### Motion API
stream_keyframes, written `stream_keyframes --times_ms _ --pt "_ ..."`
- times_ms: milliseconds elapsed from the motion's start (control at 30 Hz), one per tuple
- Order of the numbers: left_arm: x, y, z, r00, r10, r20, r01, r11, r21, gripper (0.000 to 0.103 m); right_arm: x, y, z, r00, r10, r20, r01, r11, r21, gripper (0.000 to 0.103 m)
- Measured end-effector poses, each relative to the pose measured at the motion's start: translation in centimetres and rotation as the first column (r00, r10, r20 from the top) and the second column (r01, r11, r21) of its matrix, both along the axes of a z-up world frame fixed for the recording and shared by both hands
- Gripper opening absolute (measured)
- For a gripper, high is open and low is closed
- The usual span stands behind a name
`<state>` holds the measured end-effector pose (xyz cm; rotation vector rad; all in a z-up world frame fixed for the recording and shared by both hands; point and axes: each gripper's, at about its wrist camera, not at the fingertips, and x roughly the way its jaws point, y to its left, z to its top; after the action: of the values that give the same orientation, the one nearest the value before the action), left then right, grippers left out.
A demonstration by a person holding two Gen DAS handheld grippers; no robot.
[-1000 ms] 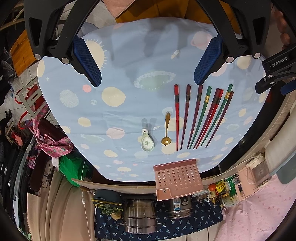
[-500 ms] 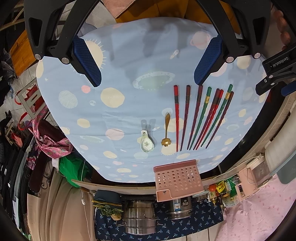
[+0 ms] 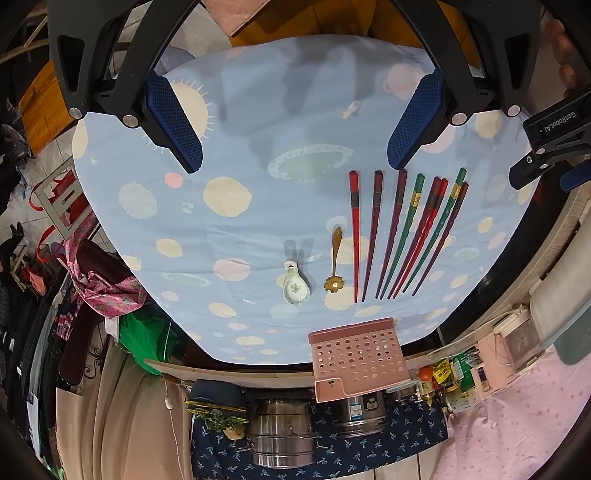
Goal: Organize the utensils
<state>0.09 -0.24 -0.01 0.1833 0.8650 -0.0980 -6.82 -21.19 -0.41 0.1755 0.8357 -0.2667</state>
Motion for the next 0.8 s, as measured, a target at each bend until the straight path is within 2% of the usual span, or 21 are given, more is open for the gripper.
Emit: stream_keyframes --times_ms 800 --pt "0.14 0.15 -0.27 1.000 0.003 -0.011 -0.004 1.000 -0.009 0.096 0.04 0.15 -0.12 1.000 0.000 -0.003 0.000 1.000 0.002 0.096"
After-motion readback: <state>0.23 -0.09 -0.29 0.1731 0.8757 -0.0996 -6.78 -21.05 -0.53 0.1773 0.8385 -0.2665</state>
